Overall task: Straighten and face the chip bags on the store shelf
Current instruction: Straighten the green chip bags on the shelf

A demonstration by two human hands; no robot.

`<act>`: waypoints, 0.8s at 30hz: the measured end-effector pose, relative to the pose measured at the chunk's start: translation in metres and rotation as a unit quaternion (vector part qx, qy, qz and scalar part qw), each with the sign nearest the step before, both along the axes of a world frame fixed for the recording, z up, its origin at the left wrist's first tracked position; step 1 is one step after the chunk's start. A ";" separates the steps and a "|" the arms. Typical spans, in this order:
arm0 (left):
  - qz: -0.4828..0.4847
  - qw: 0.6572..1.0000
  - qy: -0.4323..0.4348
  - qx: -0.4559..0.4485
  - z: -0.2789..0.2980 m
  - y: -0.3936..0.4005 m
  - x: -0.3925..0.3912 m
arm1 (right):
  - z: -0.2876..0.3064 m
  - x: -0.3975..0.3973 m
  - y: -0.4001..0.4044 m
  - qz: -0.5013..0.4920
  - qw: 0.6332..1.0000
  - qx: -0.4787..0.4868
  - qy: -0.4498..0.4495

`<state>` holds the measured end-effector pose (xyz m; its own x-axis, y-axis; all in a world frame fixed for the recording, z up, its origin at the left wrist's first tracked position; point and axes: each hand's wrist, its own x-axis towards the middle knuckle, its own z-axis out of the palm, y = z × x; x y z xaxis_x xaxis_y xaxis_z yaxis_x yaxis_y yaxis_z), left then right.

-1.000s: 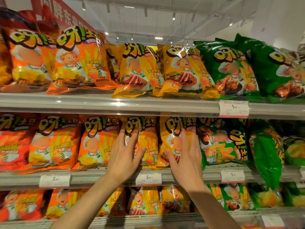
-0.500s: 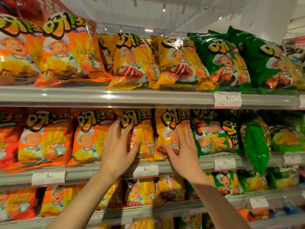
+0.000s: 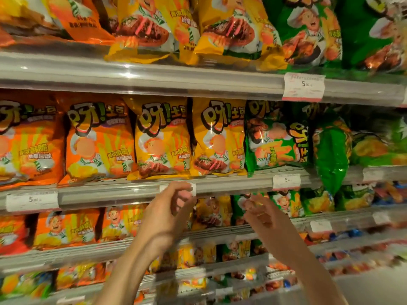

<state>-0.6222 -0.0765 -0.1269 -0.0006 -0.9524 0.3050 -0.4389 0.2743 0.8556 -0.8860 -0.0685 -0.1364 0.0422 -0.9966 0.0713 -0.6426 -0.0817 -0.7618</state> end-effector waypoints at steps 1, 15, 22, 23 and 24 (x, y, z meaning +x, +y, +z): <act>-0.010 0.999 0.027 0.023 -0.004 0.002 -0.011 | -0.005 -0.008 0.003 0.003 1.000 0.011 -0.004; 0.042 0.996 0.007 0.079 -0.009 0.011 -0.185 | -0.012 -0.173 -0.009 0.048 0.997 0.053 -0.036; 0.065 0.995 0.012 0.073 0.009 0.016 -0.258 | -0.009 -0.262 -0.014 0.063 0.995 0.059 -0.046; 0.071 0.995 0.015 0.072 0.011 0.016 -0.263 | -0.006 -0.272 -0.016 0.058 0.996 0.057 -0.049; 0.074 0.994 0.016 0.072 0.013 0.015 -0.267 | -0.004 -0.282 -0.019 0.052 0.996 0.053 -0.049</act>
